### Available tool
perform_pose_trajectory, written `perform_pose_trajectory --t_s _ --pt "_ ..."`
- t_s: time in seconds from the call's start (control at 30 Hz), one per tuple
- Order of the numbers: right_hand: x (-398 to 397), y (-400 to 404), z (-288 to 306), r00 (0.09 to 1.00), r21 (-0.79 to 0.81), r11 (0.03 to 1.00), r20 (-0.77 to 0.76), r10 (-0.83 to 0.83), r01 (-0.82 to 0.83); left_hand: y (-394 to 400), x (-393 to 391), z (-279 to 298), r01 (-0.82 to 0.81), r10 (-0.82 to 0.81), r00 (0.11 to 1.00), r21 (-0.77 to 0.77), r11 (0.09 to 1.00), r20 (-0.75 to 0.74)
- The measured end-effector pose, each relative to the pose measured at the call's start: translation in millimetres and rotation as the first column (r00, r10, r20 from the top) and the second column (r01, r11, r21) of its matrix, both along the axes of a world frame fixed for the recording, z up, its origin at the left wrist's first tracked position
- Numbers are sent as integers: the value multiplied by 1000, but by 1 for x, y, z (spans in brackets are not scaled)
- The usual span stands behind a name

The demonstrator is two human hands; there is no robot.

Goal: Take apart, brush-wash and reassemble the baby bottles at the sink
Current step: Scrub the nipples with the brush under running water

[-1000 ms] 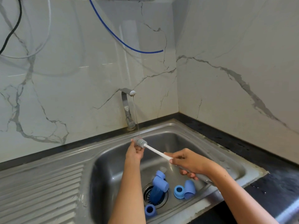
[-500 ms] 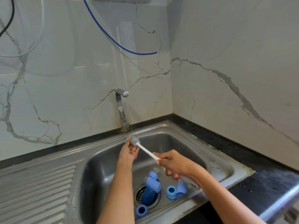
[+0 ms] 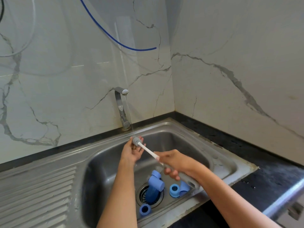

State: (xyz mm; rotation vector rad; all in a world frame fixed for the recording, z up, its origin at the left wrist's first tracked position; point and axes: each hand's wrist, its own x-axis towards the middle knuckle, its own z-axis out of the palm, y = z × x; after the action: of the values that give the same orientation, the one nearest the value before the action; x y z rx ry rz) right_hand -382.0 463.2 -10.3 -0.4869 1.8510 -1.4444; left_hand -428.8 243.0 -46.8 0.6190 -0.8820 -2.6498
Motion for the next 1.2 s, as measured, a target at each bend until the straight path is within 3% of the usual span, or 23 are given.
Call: perform_pose_trajectory --t_s 0.07,0.1,0.17,0.23,0.37,0.5,0.7,0.93,1.03,1.2 --pt "0 1 -5 861 259 965 -497 106 31 -4 0 1 -40 40 999 2 999 27" --pt "-3 2 -3 765 341 939 -617 183 50 -5 2 2 -60 59 997 12 998 54" --pt "-11 3 -1 623 462 883 -716 316 82 -5 6 0 -93 83 991 93 991 107" --pt "-14 10 2 609 470 881 -716 341 59 -4 10 0 -109 83 985 175 978 149" --pt "-18 29 0 850 227 973 -506 144 -30 -1 8 3 -71 58 995 181 981 78" --pt "-21 33 -1 943 105 994 -327 58 -25 3 0 1 -67 72 997 136 988 -27" --pt "-27 37 -4 939 69 988 -325 -108 138 1 -4 2 -108 107 991 -14 994 -85" --pt "-30 23 -12 888 139 959 -430 -165 246 17 -4 10 -64 81 995 -285 956 50" --pt "-25 17 -8 886 135 963 -438 -154 234 34 5 19 -139 193 977 -421 896 89" --pt "-2 2 2 886 141 967 -446 -129 212 43 56 34 -236 296 955 -653 719 -20"
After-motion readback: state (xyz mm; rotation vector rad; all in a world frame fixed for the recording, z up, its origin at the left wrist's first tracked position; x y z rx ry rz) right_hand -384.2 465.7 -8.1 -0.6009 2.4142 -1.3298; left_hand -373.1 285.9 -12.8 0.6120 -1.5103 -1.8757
